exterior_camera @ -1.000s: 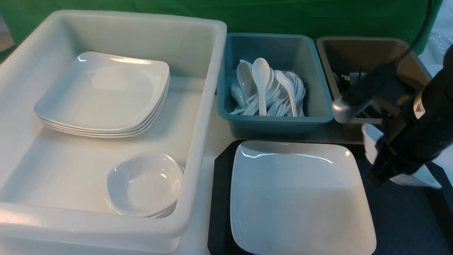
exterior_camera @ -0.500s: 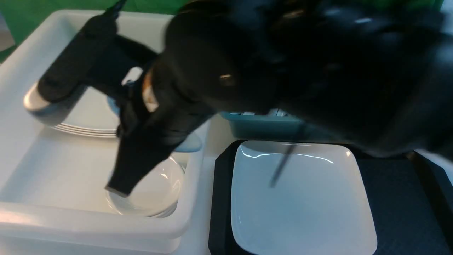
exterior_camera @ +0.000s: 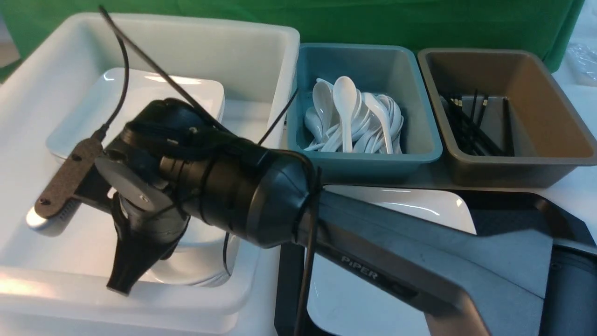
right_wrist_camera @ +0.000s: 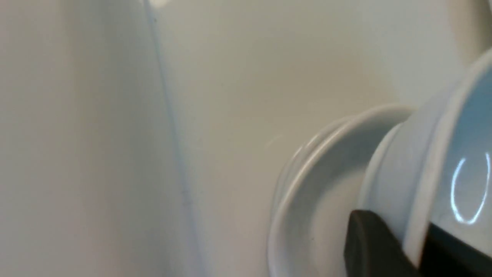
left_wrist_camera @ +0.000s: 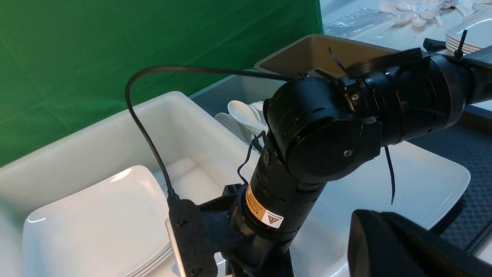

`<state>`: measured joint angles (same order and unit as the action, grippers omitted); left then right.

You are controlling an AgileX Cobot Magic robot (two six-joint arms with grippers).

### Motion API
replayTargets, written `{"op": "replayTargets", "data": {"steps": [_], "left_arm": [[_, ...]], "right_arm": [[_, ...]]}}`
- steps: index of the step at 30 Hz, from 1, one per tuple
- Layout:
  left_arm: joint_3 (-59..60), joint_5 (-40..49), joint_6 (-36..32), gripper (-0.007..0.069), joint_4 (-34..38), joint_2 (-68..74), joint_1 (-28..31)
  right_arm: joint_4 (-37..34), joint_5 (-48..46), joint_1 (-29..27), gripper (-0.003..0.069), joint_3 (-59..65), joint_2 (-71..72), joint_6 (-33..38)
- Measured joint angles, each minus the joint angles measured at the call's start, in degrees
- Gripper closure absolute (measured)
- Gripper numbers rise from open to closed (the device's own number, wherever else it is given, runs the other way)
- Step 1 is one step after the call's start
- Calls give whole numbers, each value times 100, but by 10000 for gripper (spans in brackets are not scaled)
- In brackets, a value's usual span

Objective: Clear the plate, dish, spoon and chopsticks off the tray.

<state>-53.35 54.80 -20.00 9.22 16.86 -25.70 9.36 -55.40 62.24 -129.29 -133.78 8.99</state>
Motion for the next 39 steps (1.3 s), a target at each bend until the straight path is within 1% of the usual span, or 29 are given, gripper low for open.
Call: {"op": "replayTargets", "data": {"steps": [3, 4, 7, 8, 9, 10, 11, 13, 15, 16, 17, 20, 22, 23, 24, 25, 26, 29, 31, 33, 34, 36, 39], "left_arm": [[0, 5, 0, 615, 0, 0, 0], [0, 4, 0, 615, 0, 0, 0], [0, 6, 0, 615, 0, 0, 0], [0, 6, 0, 615, 0, 0, 0], [0, 6, 0, 615, 0, 0, 0], [0, 6, 0, 615, 0, 0, 0], [0, 1, 0, 615, 28, 0, 0], [0, -3, 0, 615, 112, 0, 0], [0, -12, 0, 615, 198, 5, 0], [0, -45, 31, 615, 257, 37, 0], [0, -53, 69, 615, 274, 82, 0], [0, -3, 188, 615, 280, 411, 0], [0, 183, 200, 615, 295, 879, 0], [0, 278, 136, 615, 337, 1115, 0], [0, 354, 15, 615, 414, 1339, -8], [0, 377, -35, 615, 457, 1382, -8], [0, 382, -231, 615, 584, 1672, -60], [0, 250, -526, 614, 657, 2249, -356], [0, 59, -615, 614, 582, 2601, -602], [0, -180, -761, 614, 427, 3144, -977], [0, -232, -790, 614, 380, 3334, -1106], [0, -613, -1005, 614, 80, 4295, -1804], [0, -1067, -1311, 614, -309, 5171, -2430]], "right_arm": [[-27, 8, -31, 469, -28, -22, -81], [-27, -9, -36, 399, -28, -22, -126], [-6, -116, -36, 229, -35, 2, -202], [-6, -131, -36, 207, -35, 10, -202], [33, -287, -31, 132, -29, 67, -197], [38, -313, -31, 132, -29, 78, -197], [66, -503, -31, 86, -17, 185, -197], [79, -826, -31, 74, -10, 406, -197], [96, -1056, -31, 86, -10, 607, -197], [125, -1145, -43, 135, 22, 974, -197], [130, -1149, -52, 160, 53, 1153, -197], [153, -1151, -122, 316, 173, 1749, -197], [231, -1156, -160, 461, 475, 2333, -240], [301, -1156, -166, 519, 717, 2647, -329], [344, -1156, -186, 566, 1023, 2994, -442], [361, -1156, -183, 574, 1091, 3068, -496], [400, -1156, -211, 611, 1632, 3685, -651], [556, -1156, -230, 627, 3022, 4889, -1193], [634, -1156, -230, 622, 3808, 5603, -1625], [709, -1151, -230, 613, 4767, 6425, -2153], [715, -1151, -230, 610, 5046, 6656, -2267], [722, -1145, -230, 603, 6202, 7677, -2990], [725, -1145, -230, 602, 6974, 8454, -3514]]}}
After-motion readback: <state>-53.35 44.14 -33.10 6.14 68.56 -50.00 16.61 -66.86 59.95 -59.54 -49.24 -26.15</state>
